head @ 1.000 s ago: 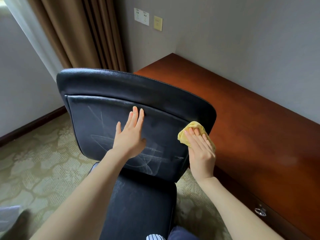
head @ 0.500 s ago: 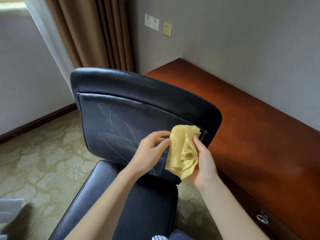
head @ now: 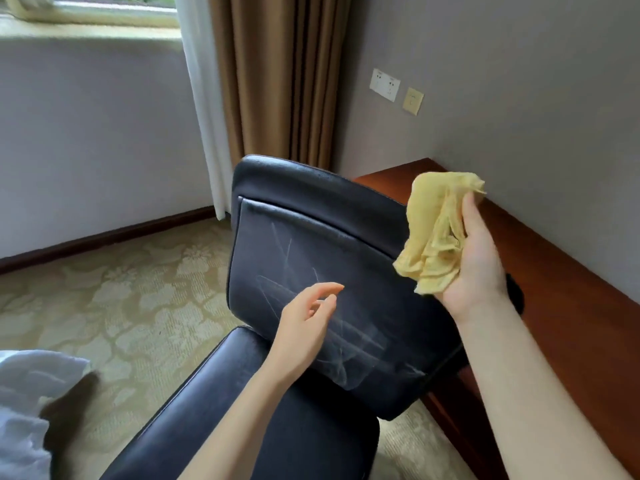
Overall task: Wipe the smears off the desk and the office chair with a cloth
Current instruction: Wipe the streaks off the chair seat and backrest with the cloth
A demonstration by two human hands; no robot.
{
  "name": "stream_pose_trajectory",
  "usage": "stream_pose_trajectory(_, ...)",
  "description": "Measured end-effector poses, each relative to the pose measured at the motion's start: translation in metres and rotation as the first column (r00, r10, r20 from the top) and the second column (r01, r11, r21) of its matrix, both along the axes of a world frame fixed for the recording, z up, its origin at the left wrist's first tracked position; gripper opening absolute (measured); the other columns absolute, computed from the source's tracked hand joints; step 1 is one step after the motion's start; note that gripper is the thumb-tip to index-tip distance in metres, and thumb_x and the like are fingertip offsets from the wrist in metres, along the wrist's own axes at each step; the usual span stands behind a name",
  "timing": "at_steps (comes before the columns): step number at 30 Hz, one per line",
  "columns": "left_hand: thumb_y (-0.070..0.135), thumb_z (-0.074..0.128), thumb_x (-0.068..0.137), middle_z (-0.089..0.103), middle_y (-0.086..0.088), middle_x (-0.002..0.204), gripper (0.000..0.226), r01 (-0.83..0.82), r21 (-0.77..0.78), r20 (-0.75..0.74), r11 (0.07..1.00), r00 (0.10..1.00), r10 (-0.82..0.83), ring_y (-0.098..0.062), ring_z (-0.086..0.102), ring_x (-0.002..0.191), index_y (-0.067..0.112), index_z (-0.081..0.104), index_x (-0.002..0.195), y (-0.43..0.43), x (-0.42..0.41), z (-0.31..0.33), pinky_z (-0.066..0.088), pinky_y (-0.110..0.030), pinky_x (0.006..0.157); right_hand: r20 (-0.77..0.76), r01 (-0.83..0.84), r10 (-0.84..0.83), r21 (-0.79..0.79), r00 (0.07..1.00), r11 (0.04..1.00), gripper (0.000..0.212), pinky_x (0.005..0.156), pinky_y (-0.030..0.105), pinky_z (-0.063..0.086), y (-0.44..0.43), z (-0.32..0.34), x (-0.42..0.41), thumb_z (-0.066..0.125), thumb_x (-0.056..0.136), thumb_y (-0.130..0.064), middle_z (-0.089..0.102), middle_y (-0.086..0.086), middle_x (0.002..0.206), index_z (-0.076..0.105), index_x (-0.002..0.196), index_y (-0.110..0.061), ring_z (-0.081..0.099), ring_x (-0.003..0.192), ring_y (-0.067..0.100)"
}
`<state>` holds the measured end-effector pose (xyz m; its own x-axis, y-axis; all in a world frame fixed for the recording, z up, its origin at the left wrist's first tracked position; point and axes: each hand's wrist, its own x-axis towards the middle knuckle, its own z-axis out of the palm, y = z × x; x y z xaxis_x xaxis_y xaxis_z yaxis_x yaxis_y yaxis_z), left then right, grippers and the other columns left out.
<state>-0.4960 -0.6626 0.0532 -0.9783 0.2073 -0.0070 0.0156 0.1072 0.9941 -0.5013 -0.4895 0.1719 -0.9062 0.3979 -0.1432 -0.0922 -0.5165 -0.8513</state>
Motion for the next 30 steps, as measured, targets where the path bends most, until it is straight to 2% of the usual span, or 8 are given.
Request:
stream_pose_trajectory(3, 0.013, 0.052, 0.094, 0.071, 0.014, 0.087, 0.027, -0.011, -0.021, 0.045, 1.0, 0.999, 0.012, -0.003, 0.064, 0.089, 0.036, 0.067, 0.095, -0.015, -0.002, -0.004, 0.044, -0.011, 0.08, -0.128, 0.195, -0.15, 0.504, 0.98, 0.842, 0.012, 0.081, 0.022, 0.051, -0.022, 0.015, -0.051, 0.057, 0.094, -0.032, 0.07, -0.016, 0.087, 0.067, 0.099, -0.026, 0.065, 0.089, 0.002)
stream_pose_trajectory(6, 0.012, 0.051, 0.095, 0.071, 0.015, 0.082, 0.03, -0.02, -0.045, 0.066, 0.999, 0.998, 0.023, 0.0, 0.065, 0.086, 0.038, 0.067, 0.093, -0.03, -0.007, -0.009, 0.043, -0.01, 0.079, -0.281, 0.303, -0.116, 0.906, 0.953, 0.296, 0.022, 0.087, 0.029, 0.041, -0.04, -0.002, -0.097, 0.061, 0.09, -0.038, 0.064, -0.014, 0.089, 0.069, 0.106, -0.025, 0.056, 0.099, 0.014)
stream_pose_trajectory(8, 0.013, 0.051, 0.095, 0.071, 0.015, 0.083, 0.031, -0.064, -0.044, 0.087, 0.997, 0.994, 0.068, -0.002, 0.065, 0.086, 0.039, 0.067, 0.092, -0.04, -0.011, -0.015, 0.045, -0.012, 0.08, -0.353, 0.349, -0.037, 0.933, 0.935, -0.089, 0.025, 0.083, 0.034, 0.037, -0.049, -0.017, -0.12, 0.061, 0.089, -0.043, 0.066, -0.003, 0.095, 0.071, 0.106, -0.027, 0.056, 0.097, 0.024)
stream_pose_trajectory(11, 0.015, 0.052, 0.095, 0.071, 0.015, 0.086, 0.03, -0.144, -0.049, 0.103, 0.988, 0.984, 0.149, -0.003, 0.065, 0.086, 0.04, 0.067, 0.09, -0.054, -0.018, -0.023, 0.048, -0.016, 0.081, -0.446, 0.513, 0.256, 0.775, 0.858, -0.369, 0.014, 0.074, 0.036, 0.033, -0.069, -0.037, -0.147, 0.071, 0.084, -0.032, 0.069, 0.0, 0.087, 0.075, 0.094, -0.024, 0.062, 0.082, 0.029)
stream_pose_trajectory(15, 0.017, 0.052, 0.095, 0.071, 0.003, 0.092, 0.028, -0.212, -0.058, 0.101, 0.976, 0.971, 0.217, -0.013, 0.063, 0.085, 0.041, 0.065, 0.091, -0.071, -0.025, -0.036, 0.049, -0.019, 0.073, -0.361, 0.642, 0.546, 0.574, 0.756, -0.509, 0.01, 0.077, 0.035, 0.029, -0.106, -0.066, -0.182, 0.076, 0.081, -0.022, 0.071, -0.01, 0.089, 0.075, 0.091, -0.023, 0.066, 0.087, 0.023)
stream_pose_trajectory(22, 0.013, 0.052, 0.095, 0.052, 0.02, 0.12, 0.032, -0.287, -0.223, -0.002, 0.932, 0.956, 0.294, 0.019, 0.042, 0.105, 0.026, 0.056, 0.124, -0.1, -0.04, -0.05, 0.028, 0.004, 0.086, 0.038, 0.515, 0.627, 0.533, 0.778, -0.671, 0.032, 0.101, 0.04, 0.034, -0.136, -0.109, -0.186, 0.078, 0.076, -0.016, 0.065, -0.001, 0.119, 0.069, 0.106, -0.022, 0.056, 0.118, 0.027)
stream_pose_trajectory(27, 0.013, 0.051, 0.094, 0.025, -0.004, 0.154, 0.056, -0.219, -0.387, 0.015, 0.896, 0.97, 0.244, -0.015, 0.021, 0.142, 0.013, 0.03, 0.146, -0.115, -0.078, -0.052, 0.017, -0.028, 0.116, 0.176, 0.455, 0.583, 0.466, 0.793, -0.759, 0.035, 0.105, 0.044, 0.036, -0.132, -0.115, -0.169, 0.077, 0.078, -0.019, 0.063, -0.003, 0.123, 0.067, 0.111, -0.024, 0.051, 0.124, 0.026)
stream_pose_trajectory(30, 0.011, 0.048, 0.093, -0.001, -0.004, 0.161, 0.072, -0.124, -0.427, 0.098, 0.895, 0.978, 0.182, -0.017, 0.002, 0.147, 0.016, 0.008, 0.152, -0.11, -0.099, -0.054, 0.01, -0.034, 0.118, 0.416, 0.455, 0.544, 0.301, 0.729, -0.838, 0.036, 0.113, 0.041, 0.019, -0.111, -0.121, -0.155, 0.052, 0.097, -0.022, 0.045, -0.006, 0.143, 0.049, 0.133, -0.025, 0.028, 0.139, 0.022)
